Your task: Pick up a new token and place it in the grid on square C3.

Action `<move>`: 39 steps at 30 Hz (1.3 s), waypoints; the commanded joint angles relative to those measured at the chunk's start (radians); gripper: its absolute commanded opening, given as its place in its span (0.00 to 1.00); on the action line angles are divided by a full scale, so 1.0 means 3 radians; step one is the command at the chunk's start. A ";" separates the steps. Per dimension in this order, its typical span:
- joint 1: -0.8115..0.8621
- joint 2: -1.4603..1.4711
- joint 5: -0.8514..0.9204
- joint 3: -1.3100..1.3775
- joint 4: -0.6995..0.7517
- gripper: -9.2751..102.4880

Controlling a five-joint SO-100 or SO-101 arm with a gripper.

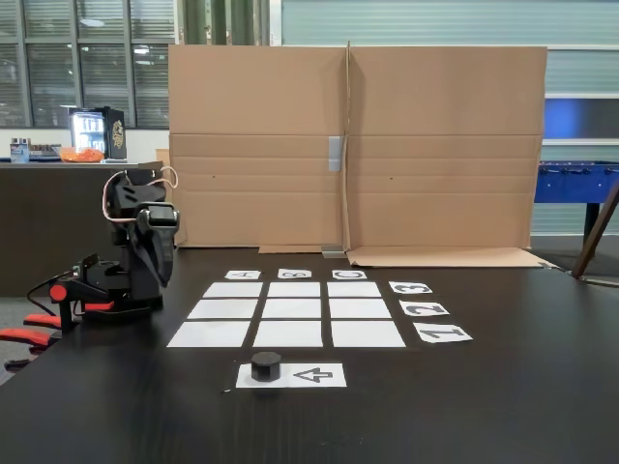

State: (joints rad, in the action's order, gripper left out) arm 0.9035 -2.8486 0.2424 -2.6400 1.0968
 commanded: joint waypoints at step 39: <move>0.0112 0.4663 -0.0854 0.4822 0.1243 0.38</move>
State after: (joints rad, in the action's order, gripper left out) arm 0.9357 -1.4849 -0.0061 -1.2671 1.4619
